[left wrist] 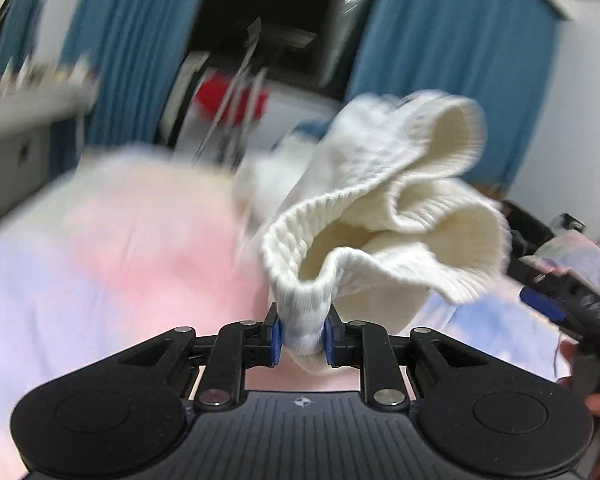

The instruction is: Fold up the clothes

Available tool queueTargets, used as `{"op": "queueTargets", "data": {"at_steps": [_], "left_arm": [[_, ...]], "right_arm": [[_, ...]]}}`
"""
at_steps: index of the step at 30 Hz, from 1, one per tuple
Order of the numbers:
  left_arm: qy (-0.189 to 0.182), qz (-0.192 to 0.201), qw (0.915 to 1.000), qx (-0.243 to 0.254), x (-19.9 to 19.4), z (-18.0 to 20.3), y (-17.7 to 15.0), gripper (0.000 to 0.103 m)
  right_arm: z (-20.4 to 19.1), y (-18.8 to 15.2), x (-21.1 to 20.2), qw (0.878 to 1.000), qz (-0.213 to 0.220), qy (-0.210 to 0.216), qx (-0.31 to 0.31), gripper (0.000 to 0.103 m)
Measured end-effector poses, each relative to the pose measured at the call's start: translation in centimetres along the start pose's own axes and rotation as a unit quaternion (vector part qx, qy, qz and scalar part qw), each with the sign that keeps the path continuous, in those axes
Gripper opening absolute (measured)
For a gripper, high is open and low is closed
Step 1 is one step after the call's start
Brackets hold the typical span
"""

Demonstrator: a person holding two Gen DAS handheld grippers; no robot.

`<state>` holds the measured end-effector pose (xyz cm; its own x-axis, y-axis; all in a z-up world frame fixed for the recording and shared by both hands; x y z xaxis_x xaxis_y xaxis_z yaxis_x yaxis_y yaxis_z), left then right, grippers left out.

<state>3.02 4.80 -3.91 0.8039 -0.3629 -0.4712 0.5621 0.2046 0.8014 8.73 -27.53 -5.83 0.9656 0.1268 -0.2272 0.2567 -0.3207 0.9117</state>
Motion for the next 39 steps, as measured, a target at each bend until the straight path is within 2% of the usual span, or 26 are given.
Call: {"op": "queueTargets", "data": {"at_steps": [4, 7, 8, 10, 12, 14, 16, 18, 20, 21, 25, 26, 27, 30, 31, 33, 35, 36, 37, 38, 39], "left_arm": [[-0.004, -0.047, 0.9936, -0.103, -0.2, -3.8, -2.6, 0.024], [-0.002, -0.071, 0.9902, -0.120, -1.3, -4.5, -3.6, 0.027], [0.003, -0.076, 0.9898, -0.121, -1.8, -4.5, -3.9, 0.033], [0.005, -0.085, 0.9877, -0.131, -3.1, -4.9, -4.5, 0.037], [-0.004, -0.080, 0.9861, -0.146, -4.7, -5.8, -4.8, 0.040], [-0.017, -0.066, 0.9853, -0.157, -6.3, -5.7, -4.7, 0.049], [-0.046, -0.049, 0.9832, -0.170, -7.6, -5.3, -4.8, 0.054], [-0.082, -0.031, 0.9774, -0.193, -7.6, -4.4, -4.9, 0.062], [-0.123, -0.016, 0.9655, -0.229, -7.2, -4.2, -5.0, 0.075], [-0.139, -0.014, 0.9578, -0.251, -6.7, -4.1, -5.0, 0.078], [-0.203, -0.006, 0.9193, -0.337, -4.4, -3.7, -5.2, 0.078], [-0.211, -0.001, 0.9117, -0.353, -3.8, -3.7, -5.1, 0.078], [-0.210, 0.005, 0.9080, -0.362, -3.2, -3.8, -4.9, 0.078], [-0.199, 0.007, 0.9030, -0.380, -0.7, -4.2, -3.9, 0.064], [-0.195, 0.013, 0.9044, -0.380, -0.4, -4.3, -3.3, 0.053], [-0.183, 0.029, 0.9084, -0.375, 0.1, -4.7, -2.0, 0.050], [-0.164, 0.047, 0.9138, -0.369, 0.4, -5.5, -0.2, 0.040], [-0.157, 0.055, 0.9139, -0.370, 0.6, -6.1, 0.6, 0.036], [-0.150, 0.063, 0.9138, -0.372, 0.8, -6.7, 1.4, 0.029], [-0.142, 0.071, 0.9136, -0.374, 1.0, -7.2, 2.2, 0.016], [-0.134, 0.078, 0.9137, -0.376, 1.1, -7.8, 3.1, 0.016]], "right_arm": [[-2.7, -2.5, 1.3, 0.996, -0.073, 0.037, -0.040, 0.092], [-4.5, -4.4, 1.9, 0.991, -0.104, 0.042, -0.076, 0.092], [-4.8, -4.8, 2.2, 0.989, -0.110, 0.040, -0.085, 0.091], [-5.3, -5.5, 2.9, 0.988, -0.119, 0.040, -0.095, 0.091], [-5.7, -6.1, 3.5, 0.986, -0.128, 0.042, -0.099, 0.091], [-5.9, -6.4, 3.9, 0.985, -0.136, 0.047, -0.095, 0.091], [-5.9, -6.6, 4.0, 0.985, -0.140, 0.050, -0.088, 0.091], [-5.7, -6.6, 4.2, 0.985, -0.146, 0.050, -0.078, 0.091], [-5.5, -6.7, 4.4, 0.985, -0.152, 0.051, -0.068, 0.091], [-5.5, -6.7, 4.4, 0.985, -0.154, 0.050, -0.067, 0.091], [-5.5, -6.6, 4.3, 0.984, -0.154, 0.045, -0.071, 0.091], [-5.5, -6.6, 4.2, 0.984, -0.156, 0.044, -0.071, 0.091], [-5.4, -6.5, 4.2, 0.984, -0.158, 0.043, -0.070, 0.091], [-5.1, -6.6, 4.2, 0.983, -0.162, 0.041, -0.069, 0.091], [-5.0, -6.6, 4.2, 0.983, -0.164, 0.041, -0.068, 0.091], [-4.8, -6.7, 4.4, 0.983, -0.167, 0.040, -0.067, 0.091], [-4.5, -6.8, 4.5, 0.982, -0.174, 0.042, -0.061, 0.091], [-4.3, -6.9, 4.7, 0.981, -0.179, 0.045, -0.055, 0.091], [-4.1, -7.0, 4.9, 0.980, -0.185, 0.049, -0.048, 0.091], [-4.0, -7.1, 5.0, 0.979, -0.192, 0.052, -0.039, 0.091], [-3.8, -7.2, 5.1, 0.978, -0.198, 0.054, -0.029, 0.091]]}}
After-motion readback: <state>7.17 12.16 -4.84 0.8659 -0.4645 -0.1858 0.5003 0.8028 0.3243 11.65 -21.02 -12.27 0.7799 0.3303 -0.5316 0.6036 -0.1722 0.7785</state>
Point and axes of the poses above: each gripper's, at about its wrist camera, not at the fingertips, and x roughly the way its jaws point, z to its right, y to its top, the point moved 3 cm from there along x, roughly the way its jaws point, and after that the axes turned 7 degrees about -y, right-handed, at the moved point
